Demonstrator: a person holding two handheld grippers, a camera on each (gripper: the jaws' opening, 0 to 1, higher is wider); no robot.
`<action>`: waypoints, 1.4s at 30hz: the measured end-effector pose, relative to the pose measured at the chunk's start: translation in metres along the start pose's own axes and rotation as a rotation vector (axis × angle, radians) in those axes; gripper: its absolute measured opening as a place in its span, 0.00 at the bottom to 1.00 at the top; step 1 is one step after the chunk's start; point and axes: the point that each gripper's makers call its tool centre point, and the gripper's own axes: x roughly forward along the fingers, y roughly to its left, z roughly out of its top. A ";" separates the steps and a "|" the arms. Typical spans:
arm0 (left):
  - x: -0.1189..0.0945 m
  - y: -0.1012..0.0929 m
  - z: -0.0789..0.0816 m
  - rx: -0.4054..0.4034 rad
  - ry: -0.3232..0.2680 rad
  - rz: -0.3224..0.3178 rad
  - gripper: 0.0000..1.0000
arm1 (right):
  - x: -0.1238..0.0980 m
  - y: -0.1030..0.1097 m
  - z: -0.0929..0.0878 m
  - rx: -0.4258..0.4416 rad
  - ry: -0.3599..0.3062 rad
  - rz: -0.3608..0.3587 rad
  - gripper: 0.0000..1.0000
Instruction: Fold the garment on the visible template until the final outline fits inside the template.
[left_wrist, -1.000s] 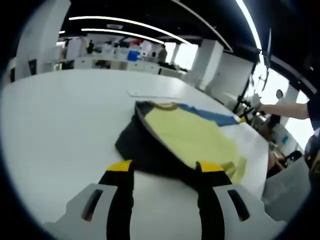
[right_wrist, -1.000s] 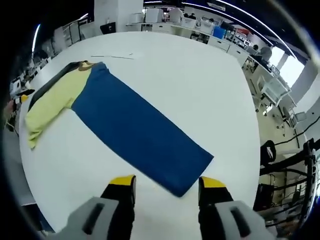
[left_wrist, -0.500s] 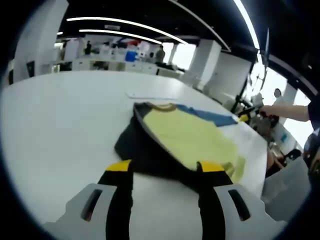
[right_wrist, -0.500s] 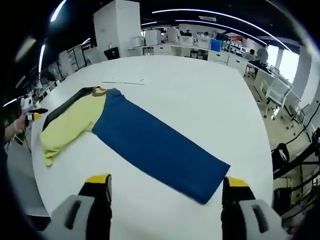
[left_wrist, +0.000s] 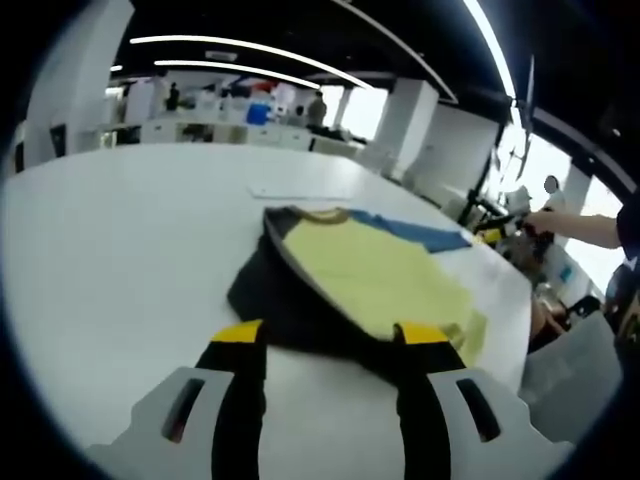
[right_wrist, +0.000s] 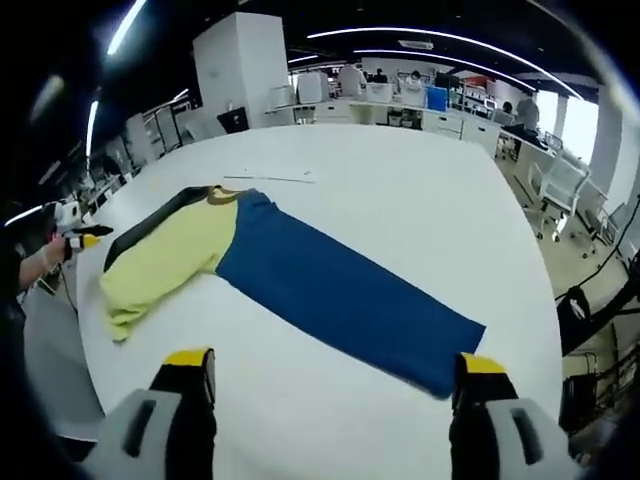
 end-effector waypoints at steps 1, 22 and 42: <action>0.000 0.000 -0.001 0.002 0.002 -0.001 0.47 | 0.000 0.001 0.002 -0.004 -0.010 0.004 0.99; -0.003 -0.015 -0.005 0.013 0.001 -0.050 0.47 | -0.037 0.094 0.017 -0.067 -0.170 0.060 0.96; -0.007 -0.036 -0.021 0.016 0.026 -0.098 0.46 | -0.046 0.146 0.000 -0.177 -0.164 0.102 0.93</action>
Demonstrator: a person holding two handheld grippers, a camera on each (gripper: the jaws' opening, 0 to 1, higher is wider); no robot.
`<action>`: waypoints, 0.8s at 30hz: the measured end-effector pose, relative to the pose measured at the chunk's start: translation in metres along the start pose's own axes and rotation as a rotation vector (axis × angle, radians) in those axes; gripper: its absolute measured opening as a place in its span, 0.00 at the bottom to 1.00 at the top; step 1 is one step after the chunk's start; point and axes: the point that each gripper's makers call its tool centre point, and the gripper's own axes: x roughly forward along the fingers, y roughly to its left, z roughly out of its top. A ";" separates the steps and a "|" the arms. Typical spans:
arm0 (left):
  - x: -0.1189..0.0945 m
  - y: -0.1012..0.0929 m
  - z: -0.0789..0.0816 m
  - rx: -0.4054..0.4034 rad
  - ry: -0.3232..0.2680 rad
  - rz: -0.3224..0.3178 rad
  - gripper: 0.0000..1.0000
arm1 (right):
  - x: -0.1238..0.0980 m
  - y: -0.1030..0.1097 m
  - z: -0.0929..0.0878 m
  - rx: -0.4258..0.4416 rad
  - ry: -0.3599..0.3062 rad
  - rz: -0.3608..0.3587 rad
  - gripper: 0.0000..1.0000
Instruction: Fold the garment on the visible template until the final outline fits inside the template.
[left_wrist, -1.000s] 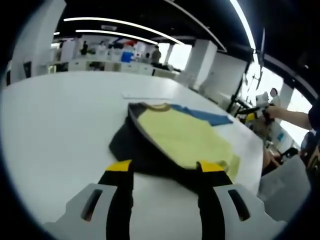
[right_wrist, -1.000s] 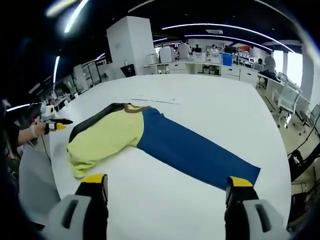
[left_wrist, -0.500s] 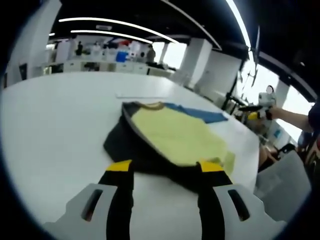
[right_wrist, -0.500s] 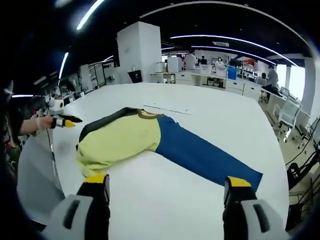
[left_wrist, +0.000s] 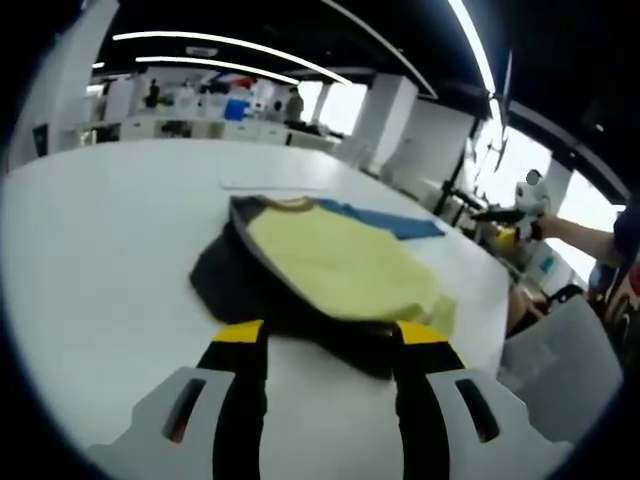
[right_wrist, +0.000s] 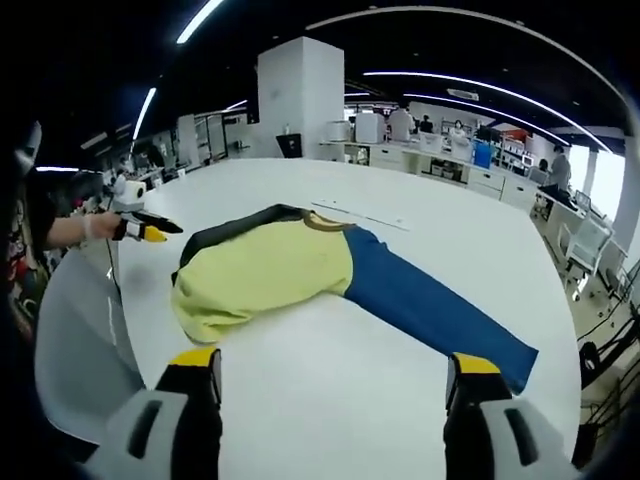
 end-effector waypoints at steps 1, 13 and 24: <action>0.000 -0.001 -0.001 -0.001 0.002 -0.002 0.46 | -0.001 0.002 -0.001 -0.001 0.002 0.000 0.93; 0.007 -0.023 -0.021 0.026 0.070 -0.051 0.42 | -0.006 -0.001 0.001 0.008 -0.015 -0.022 0.93; 0.019 -0.034 -0.039 0.042 0.135 -0.065 0.39 | -0.004 0.003 0.006 -0.003 -0.015 -0.014 0.93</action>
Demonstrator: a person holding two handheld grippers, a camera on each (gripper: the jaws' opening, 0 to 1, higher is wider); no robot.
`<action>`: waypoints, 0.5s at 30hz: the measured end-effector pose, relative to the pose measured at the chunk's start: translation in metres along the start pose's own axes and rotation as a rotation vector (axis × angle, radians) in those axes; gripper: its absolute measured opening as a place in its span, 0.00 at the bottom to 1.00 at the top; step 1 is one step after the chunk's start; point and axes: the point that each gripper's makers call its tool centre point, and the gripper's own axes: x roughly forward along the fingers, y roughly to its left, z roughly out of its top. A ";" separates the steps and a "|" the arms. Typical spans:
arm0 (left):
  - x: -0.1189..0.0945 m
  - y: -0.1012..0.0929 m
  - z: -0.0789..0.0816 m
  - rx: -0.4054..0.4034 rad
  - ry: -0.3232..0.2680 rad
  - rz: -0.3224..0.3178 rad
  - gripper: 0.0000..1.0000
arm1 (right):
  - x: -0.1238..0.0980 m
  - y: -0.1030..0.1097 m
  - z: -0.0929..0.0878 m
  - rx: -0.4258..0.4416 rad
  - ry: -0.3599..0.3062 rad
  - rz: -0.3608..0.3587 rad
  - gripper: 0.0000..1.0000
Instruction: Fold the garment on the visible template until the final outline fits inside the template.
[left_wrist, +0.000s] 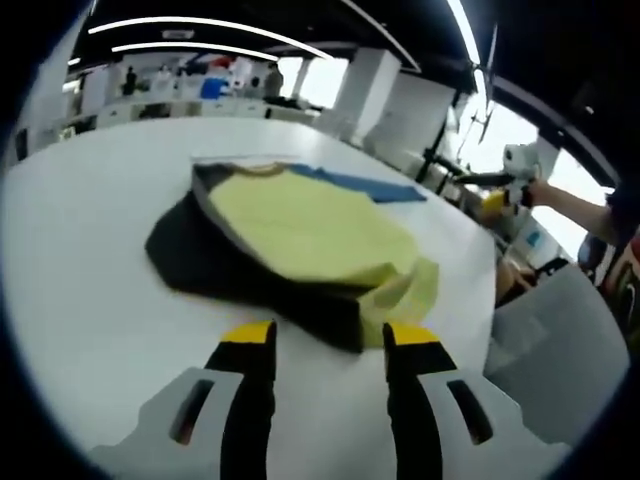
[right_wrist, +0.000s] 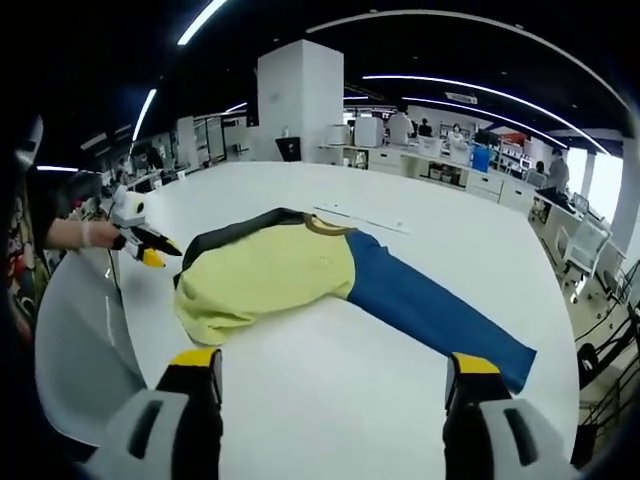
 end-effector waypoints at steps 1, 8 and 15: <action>0.003 -0.001 -0.002 -0.006 0.008 -0.001 0.39 | 0.000 0.000 0.000 -0.003 0.001 0.000 0.92; 0.014 -0.013 -0.012 0.008 0.059 -0.017 0.35 | -0.004 0.000 0.003 0.003 -0.009 -0.002 0.92; 0.019 -0.006 -0.019 0.010 0.078 0.036 0.32 | -0.009 0.002 -0.002 -0.004 -0.005 -0.006 0.92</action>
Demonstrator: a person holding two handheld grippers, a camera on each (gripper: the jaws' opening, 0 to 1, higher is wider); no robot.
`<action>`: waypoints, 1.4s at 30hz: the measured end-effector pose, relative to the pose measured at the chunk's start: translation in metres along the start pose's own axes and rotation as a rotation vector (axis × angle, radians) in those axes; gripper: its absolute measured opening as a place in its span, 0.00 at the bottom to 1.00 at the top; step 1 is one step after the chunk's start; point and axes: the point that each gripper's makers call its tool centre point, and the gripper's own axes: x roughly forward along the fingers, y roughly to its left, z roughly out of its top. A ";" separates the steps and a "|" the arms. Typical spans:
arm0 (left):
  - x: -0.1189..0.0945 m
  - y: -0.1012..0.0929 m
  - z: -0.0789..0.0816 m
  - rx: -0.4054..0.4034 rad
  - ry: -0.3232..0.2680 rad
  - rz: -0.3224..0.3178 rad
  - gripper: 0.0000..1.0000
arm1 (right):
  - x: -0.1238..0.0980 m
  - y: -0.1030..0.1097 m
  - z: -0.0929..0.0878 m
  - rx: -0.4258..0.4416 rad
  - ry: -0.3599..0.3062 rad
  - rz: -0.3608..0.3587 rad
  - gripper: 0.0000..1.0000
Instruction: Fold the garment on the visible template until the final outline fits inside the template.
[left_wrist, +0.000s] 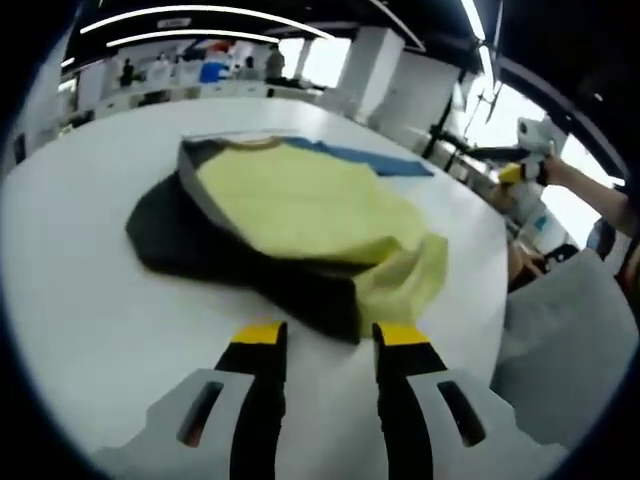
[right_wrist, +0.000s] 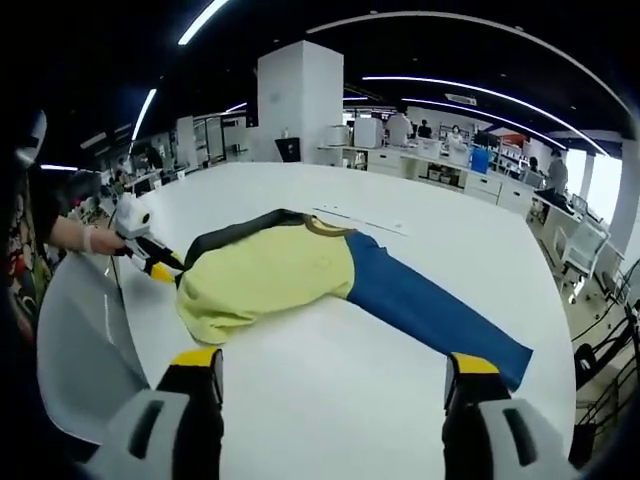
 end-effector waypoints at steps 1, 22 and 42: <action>0.001 0.001 0.000 -0.010 -0.001 -0.001 0.32 | -0.001 0.000 -0.001 0.005 0.001 -0.003 0.92; -0.002 0.016 0.000 -0.076 -0.018 0.033 0.01 | 0.003 0.006 -0.012 0.029 0.010 0.006 0.91; -0.050 0.048 0.046 -0.102 -0.147 0.063 0.00 | 0.014 -0.012 -0.015 0.028 0.018 0.031 0.90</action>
